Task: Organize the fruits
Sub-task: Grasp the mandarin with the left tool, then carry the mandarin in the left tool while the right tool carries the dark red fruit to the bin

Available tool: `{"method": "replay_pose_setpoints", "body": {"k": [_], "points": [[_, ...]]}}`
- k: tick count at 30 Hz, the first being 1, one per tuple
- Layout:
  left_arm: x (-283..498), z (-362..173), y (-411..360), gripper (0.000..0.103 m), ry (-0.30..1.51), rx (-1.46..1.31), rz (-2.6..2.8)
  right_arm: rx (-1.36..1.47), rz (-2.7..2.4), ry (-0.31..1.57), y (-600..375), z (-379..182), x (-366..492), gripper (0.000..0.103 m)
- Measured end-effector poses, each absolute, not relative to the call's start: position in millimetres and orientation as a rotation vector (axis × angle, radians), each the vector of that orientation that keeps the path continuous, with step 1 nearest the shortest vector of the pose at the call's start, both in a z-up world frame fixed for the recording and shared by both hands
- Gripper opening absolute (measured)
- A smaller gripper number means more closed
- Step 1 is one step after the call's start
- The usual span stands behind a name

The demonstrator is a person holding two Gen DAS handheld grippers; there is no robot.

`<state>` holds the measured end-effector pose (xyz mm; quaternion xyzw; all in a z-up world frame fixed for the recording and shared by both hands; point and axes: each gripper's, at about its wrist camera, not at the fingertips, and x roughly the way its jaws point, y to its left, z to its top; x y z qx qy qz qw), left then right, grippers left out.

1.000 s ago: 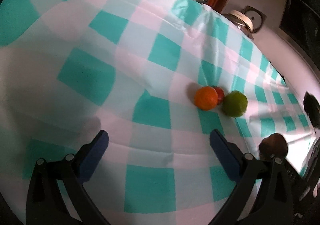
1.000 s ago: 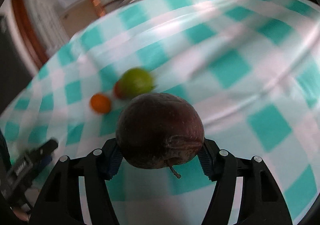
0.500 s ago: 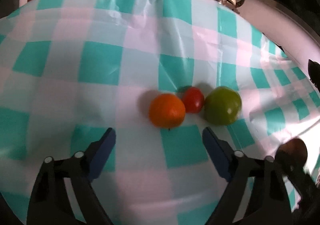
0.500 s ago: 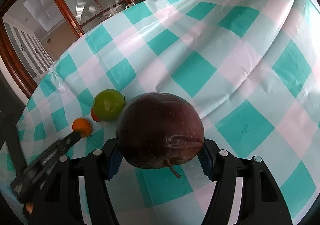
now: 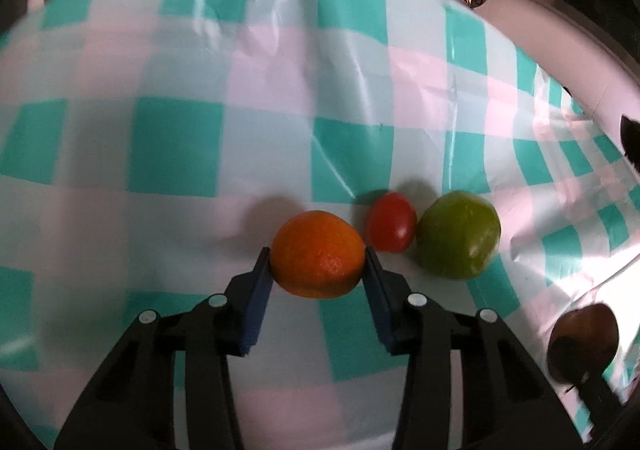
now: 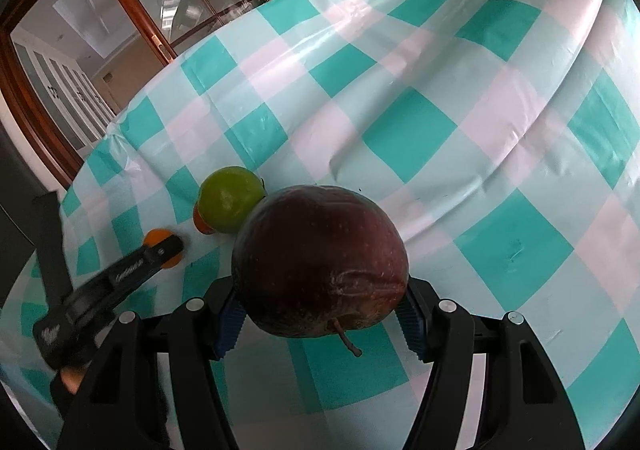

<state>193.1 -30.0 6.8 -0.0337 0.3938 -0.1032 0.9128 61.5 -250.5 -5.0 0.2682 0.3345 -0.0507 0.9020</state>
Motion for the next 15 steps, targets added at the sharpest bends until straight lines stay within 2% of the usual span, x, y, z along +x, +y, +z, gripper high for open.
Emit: {"method": "replay_pose_setpoints", "body": {"k": [6, 15], "points": [[149, 16, -23, 0.045, 0.796, -0.071, -0.197, 0.569, -0.103, 0.683, -252, -6, 62, 0.064], [69, 0, 9, 0.045, 0.869, -0.055, -0.143, 0.566, -0.096, 0.679, -250, -6, 65, 0.063]]}}
